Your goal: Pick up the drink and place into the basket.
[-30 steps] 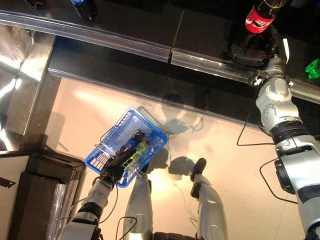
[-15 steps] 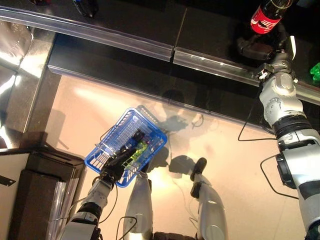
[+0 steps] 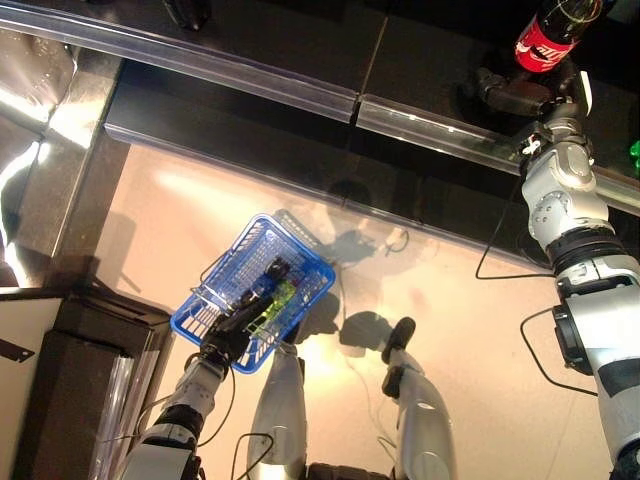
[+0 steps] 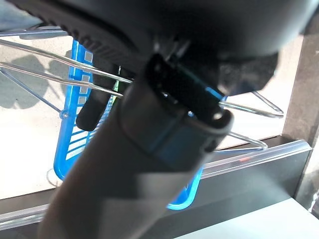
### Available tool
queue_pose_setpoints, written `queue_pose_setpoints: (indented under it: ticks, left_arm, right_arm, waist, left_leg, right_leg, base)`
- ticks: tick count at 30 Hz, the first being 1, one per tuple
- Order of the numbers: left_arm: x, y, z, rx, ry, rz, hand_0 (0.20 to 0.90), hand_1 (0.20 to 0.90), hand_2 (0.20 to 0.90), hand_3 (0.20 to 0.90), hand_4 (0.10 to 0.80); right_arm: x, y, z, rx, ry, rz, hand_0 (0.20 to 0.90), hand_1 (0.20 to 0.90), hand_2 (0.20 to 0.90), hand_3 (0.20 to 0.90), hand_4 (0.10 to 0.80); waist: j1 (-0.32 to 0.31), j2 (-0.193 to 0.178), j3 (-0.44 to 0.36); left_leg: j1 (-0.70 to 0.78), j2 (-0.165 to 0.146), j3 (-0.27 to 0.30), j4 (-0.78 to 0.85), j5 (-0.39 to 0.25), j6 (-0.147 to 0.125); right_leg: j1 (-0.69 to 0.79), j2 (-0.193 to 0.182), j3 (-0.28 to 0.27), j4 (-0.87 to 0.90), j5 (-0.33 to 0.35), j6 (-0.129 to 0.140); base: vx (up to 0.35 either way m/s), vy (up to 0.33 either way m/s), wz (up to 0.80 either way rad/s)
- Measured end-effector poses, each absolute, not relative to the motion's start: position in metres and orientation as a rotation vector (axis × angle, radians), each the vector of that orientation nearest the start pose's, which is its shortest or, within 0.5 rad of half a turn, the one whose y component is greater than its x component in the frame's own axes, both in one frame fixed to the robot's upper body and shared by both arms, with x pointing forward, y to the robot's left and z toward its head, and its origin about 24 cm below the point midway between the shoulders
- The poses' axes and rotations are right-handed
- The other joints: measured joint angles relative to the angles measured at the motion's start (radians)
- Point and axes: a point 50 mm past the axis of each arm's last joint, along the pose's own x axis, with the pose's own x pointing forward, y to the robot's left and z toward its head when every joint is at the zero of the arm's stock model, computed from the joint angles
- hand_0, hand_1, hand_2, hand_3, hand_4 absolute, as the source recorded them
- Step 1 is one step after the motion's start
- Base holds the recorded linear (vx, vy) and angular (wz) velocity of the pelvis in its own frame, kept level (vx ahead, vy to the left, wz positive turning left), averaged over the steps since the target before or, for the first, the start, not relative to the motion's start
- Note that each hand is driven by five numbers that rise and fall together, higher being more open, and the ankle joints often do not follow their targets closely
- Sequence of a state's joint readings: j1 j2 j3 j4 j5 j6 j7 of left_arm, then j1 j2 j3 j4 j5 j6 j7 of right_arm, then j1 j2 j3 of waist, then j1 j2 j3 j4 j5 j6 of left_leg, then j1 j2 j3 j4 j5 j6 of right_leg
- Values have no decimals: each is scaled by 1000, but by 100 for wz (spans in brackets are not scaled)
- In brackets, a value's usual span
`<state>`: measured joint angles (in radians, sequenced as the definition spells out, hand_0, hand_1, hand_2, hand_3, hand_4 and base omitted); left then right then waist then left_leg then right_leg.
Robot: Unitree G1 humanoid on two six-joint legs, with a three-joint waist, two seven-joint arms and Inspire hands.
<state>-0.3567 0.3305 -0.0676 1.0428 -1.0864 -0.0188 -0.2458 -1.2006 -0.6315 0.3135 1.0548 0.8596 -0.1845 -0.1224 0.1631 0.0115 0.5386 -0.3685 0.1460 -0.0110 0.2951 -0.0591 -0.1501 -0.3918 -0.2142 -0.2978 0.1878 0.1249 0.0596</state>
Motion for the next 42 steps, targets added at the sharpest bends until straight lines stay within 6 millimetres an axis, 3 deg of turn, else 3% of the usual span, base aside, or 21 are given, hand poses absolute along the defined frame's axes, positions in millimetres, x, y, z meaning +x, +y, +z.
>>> queue_pose_setpoints:
  ticks: [5,6,7,8,9,20,42]
  left_arm:
    - [268,241,-61,-741,449,201,300,300,300,200,100]
    - [268,241,-60,-741,450,201,300,300,300,200,100]
    - [268,241,-60,-741,450,201,300,300,300,200,100]
    - [268,242,-60,-741,451,201,300,300,300,200,100]
    - [268,242,-60,-741,451,201,300,300,300,200,100]
    - [267,239,-62,-743,468,185,300,300,300,200,100]
    - [268,238,-61,-749,467,170,300,300,300,200,100]
  right_arm:
    - [406,-257,262,176,-349,-234,900,900,900,900,800]
    - [406,-257,262,176,-349,-233,738,738,738,711,611]
    - [406,-257,262,176,-349,-233,738,738,738,711,611]
    - [406,-257,262,176,-349,-233,606,606,606,557,457]
    - [406,-257,262,176,-350,-234,300,300,300,200,100]
    - [408,-256,260,210,-341,-221,300,300,300,200,100]
    - [409,-258,259,224,-339,-213,300,300,300,200,100]
  waist:
    - [-1,0,0]
    - [-1,0,0]
    - [-1,0,0]
    - [-1,1,0]
    - [-1,1,0]
    - [3,19,3]
    - [17,20,3]
  left_leg:
    - [0,0,0,0,0,0]
    - [0,0,0,-1,0,0]
    - [0,0,0,0,0,0]
    - [0,0,0,0,0,0]
    - [0,0,0,0,0,0]
    - [-2,-10,-3,-17,5,5]
    - [-2,-12,-5,-21,6,6]
  right_leg:
    - [0,0,-1,-1,0,0]
    - [0,0,-1,-1,0,0]
    - [0,0,-1,-1,0,0]
    - [0,0,-1,-1,0,0]
    - [0,-1,-1,-1,0,0]
    - [0,-12,-15,-8,1,1]
    - [5,-13,-21,-15,4,6]
  base:
    - [0,0,0]
    - [0,0,0]
    - [0,0,0]
    - [0,0,0]
    - [0,0,0]
    - [-1,2,2]
    - [-6,1,0]
